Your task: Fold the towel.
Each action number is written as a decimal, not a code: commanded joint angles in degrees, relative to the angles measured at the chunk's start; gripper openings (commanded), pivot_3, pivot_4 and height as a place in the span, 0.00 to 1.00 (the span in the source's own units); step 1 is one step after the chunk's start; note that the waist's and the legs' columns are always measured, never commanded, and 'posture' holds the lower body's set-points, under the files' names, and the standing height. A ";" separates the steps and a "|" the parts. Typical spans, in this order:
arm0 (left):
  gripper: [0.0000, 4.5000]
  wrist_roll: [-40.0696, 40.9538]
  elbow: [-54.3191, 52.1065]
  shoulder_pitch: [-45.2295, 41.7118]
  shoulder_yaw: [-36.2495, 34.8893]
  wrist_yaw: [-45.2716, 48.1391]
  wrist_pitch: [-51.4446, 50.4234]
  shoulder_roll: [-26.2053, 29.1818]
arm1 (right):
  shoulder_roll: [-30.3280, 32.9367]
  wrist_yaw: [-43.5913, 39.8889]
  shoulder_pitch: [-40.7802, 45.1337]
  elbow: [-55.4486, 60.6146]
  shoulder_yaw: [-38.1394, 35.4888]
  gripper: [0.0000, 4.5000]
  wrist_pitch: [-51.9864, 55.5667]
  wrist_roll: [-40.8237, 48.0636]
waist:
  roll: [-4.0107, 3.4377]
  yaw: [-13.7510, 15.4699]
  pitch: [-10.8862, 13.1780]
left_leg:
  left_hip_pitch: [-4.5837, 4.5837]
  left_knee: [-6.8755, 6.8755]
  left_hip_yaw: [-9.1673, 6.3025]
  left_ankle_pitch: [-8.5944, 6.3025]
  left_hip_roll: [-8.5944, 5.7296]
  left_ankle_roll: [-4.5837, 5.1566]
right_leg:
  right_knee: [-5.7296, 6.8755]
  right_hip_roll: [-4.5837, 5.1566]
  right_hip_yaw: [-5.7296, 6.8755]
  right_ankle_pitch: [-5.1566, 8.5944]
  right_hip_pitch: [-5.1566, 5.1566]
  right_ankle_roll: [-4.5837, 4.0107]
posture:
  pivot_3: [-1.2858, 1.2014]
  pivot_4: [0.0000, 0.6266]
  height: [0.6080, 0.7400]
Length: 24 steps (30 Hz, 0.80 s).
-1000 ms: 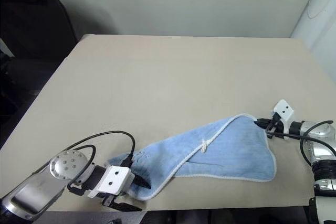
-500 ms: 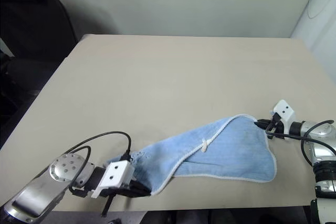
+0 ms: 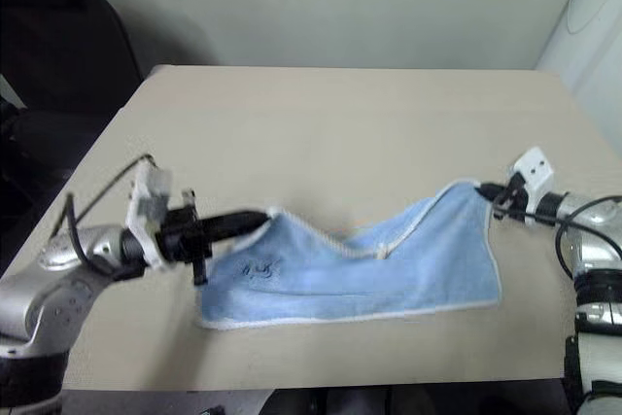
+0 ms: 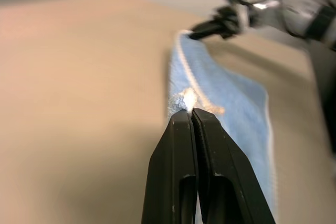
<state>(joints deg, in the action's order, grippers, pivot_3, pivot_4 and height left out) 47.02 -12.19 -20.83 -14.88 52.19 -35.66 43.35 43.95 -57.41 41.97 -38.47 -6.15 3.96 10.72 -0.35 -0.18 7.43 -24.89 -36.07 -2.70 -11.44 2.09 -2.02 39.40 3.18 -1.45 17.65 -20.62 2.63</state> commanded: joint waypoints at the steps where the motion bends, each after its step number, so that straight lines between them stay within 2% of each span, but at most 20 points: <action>1: 0.01 -3.08 8.50 -9.55 -1.81 -5.45 3.34 -2.17 | 0.09 3.01 5.71 -2.98 -0.28 0.00 -4.85 -2.15 | -0.01 0.17 0.00 | -0.04 0.00 0.00 0.03 0.00 0.00 | -0.02 0.00 0.01 0.00 -0.03 0.00 | 0.52 0.24 1.00; 7: 0.01 -15.03 30.25 -29.40 0.15 -11.31 17.10 -6.95 | -0.64 12.11 18.81 -15.78 1.52 0.00 -13.20 -8.34 | -0.01 0.18 0.01 | -0.19 -0.06 0.03 0.16 -0.03 -0.03 | -0.27 0.01 -0.04 -0.03 -0.03 0.05 | 0.52 0.24 1.00; 10: 0.01 -16.87 39.10 -37.07 -1.37 -12.57 21.26 -8.18 | -0.34 13.61 23.62 -19.63 0.85 0.00 -16.61 -8.66 | -0.02 0.16 0.01 | -0.39 -0.03 0.04 0.18 -0.03 -0.03 | -0.36 0.01 -0.05 -0.03 -0.24 0.06 | 0.52 0.24 1.00; 12: 0.01 -17.35 41.08 -38.44 -1.95 -11.36 22.96 -7.76 | 0.22 13.29 25.29 -20.37 0.21 0.00 -18.11 -8.12 | -0.02 0.06 0.01 | -0.71 0.00 0.06 0.19 -0.02 -0.04 | -0.40 0.01 -0.05 -0.04 -0.55 0.07 | 0.52 0.24 1.00; 17: 0.01 -13.43 35.81 -32.30 -5.61 -6.82 19.39 -4.39 | 2.01 5.29 22.06 -14.32 -2.98 0.00 -16.40 -2.44 | -0.02 -0.49 0.01 | -1.18 0.08 0.06 0.14 -0.01 0.02 | -0.43 -0.05 -0.09 -0.05 -0.92 0.09 | 0.52 0.24 1.00; 21: 0.01 -3.82 22.18 -19.42 -10.54 -2.62 7.36 -0.36 | 4.89 -5.27 10.72 -0.21 -5.26 0.00 -7.25 4.81 | -0.02 -0.56 0.00 | -1.35 0.03 0.00 0.10 -0.01 -0.03 | -0.52 -0.12 -0.10 -0.04 -1.08 0.09 | 0.52 0.24 1.00; 24: 0.01 -0.10 12.83 -5.57 -13.02 3.12 2.72 2.92 | 7.56 -12.09 0.92 9.20 -5.68 0.00 1.29 9.31 | -0.02 -0.64 0.00 | -1.42 0.10 -0.07 0.08 0.00 -0.06 | -0.61 -0.16 -0.14 -0.04 -1.14 0.09 | 0.52 0.24 1.00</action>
<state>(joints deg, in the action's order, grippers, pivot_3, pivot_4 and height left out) 44.07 6.21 -30.11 -24.93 52.22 -30.41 44.46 48.60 -65.22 45.30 -34.97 -9.86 0.78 16.18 -0.37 -0.83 7.43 -26.33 -35.95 -2.76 -11.36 2.09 -2.08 38.78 3.02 -1.62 17.61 -21.76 2.72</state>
